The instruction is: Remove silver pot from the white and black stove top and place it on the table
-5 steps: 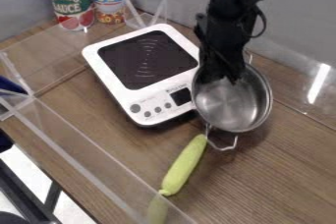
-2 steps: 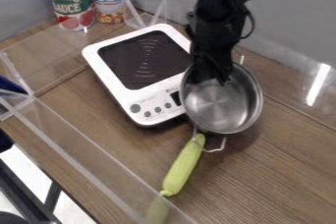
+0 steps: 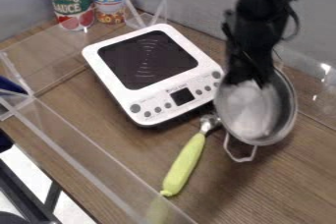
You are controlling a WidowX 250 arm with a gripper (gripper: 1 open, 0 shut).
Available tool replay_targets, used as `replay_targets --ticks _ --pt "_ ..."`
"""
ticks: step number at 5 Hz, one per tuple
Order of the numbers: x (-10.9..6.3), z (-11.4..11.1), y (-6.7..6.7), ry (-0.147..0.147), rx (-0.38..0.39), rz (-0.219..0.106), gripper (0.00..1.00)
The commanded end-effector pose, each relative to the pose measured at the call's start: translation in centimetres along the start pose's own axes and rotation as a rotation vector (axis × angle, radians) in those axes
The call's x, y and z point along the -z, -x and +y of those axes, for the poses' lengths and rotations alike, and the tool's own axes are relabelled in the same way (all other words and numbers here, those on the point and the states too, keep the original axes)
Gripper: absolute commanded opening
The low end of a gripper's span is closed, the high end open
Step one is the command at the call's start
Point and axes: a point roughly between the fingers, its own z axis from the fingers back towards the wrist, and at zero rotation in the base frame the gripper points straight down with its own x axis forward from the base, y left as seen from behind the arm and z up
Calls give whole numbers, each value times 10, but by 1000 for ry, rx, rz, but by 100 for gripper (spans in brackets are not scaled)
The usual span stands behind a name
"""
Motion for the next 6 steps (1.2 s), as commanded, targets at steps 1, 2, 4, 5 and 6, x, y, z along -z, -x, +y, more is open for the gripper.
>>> replay_targets --ticks 1,2,4,5,6 --pt "6 -20 -13 19 71 -44 0" --pt "13 -37 -11 45 81 -49 0" --pt "4 -62 -5 80 83 -56 0" --pt "-9 -79 -5 119 176 -74 0" --pt "-8 -96 -5 161 264 -96 0"
